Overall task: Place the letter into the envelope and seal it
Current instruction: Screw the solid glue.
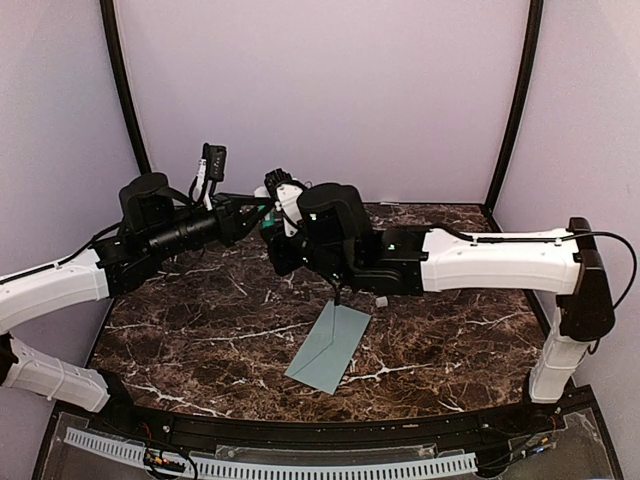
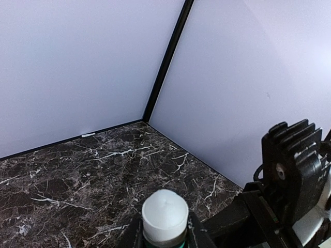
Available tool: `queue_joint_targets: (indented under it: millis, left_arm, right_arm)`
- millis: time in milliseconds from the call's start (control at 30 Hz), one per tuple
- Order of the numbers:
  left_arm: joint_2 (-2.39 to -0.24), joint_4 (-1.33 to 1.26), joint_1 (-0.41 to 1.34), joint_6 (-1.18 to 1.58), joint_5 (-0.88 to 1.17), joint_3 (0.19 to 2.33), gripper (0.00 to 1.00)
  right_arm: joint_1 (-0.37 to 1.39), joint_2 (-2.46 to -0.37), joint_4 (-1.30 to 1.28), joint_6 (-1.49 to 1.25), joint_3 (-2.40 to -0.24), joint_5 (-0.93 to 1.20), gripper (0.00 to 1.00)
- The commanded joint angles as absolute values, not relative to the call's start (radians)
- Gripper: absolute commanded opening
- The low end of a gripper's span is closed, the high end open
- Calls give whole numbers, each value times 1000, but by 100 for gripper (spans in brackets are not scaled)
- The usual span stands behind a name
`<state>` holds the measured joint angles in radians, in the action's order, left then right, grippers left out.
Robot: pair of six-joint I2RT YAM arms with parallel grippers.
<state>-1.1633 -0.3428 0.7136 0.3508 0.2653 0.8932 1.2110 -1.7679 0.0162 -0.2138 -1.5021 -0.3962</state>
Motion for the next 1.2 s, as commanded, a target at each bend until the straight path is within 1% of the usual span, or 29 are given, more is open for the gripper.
queue_joint_targets:
  millis: [0,67,200,267,300,367,433,500,533,567,600,667,733,867,933,1033,1167]
  left_arm:
    - [-1171,-322,737,384,229,877,0]
    - [-1169,-321,737,383,230,876,0]
    - [-1148,-295,736,365,215,889,0]
    - [-1134,-287,733,360,218,903,0]
    - [-1130,-285,730,359,228,911,0]
    - [-1128,-280,717,367,249,919,0]
    - [-1128,-292,696,385,301,916,0]
    - [-1127,-339,676,401,403,902,0]
    - [-1130,-382,672,404,501,896,0]
    - [-1133,-404,666,408,552,896,0]
    - [-1144,-443,665,412,661,899,0]
    - [-1157,-518,664,442,784,896,0]
    - [-1166,-592,663,486,859,889,0]
    - [-1188,-647,664,528,920,901,0]
    - [-1192,-662,664,536,929,903,0]
    - [-1197,-672,664,546,941,907,0]
    - [-1201,-676,666,551,949,909,0]
  right_arm:
    - [1248,-1825,-39,-194,-1626,-650,5]
    - [1249,-1815,-35,-198,-1616,-652,11]
    - [1241,-1715,68,-190,-1491,-578,37]
    - [1210,-1635,121,-222,-1408,-495,52]
    - [1188,-1600,143,-243,-1367,-428,56]
    - [1132,-1536,210,-276,-1273,-259,61]
    - [1069,-1485,304,-313,-1177,-55,63]
    - [1012,-1450,391,-359,-1103,143,63]
    - [991,-1436,430,-378,-1074,218,63]
    - [974,-1429,463,-393,-1054,294,63]
    - [962,-1426,489,-403,-1042,362,63]
    - [953,-1430,523,-408,-1041,516,62]
    - [952,-1450,544,-412,-1056,623,61]
    - [953,-1501,640,-469,-1072,767,54]
    - [956,-1521,666,-487,-1085,797,51]
    - [965,-1547,651,-481,-1115,815,50]
    - [985,-1587,605,-460,-1165,843,50]
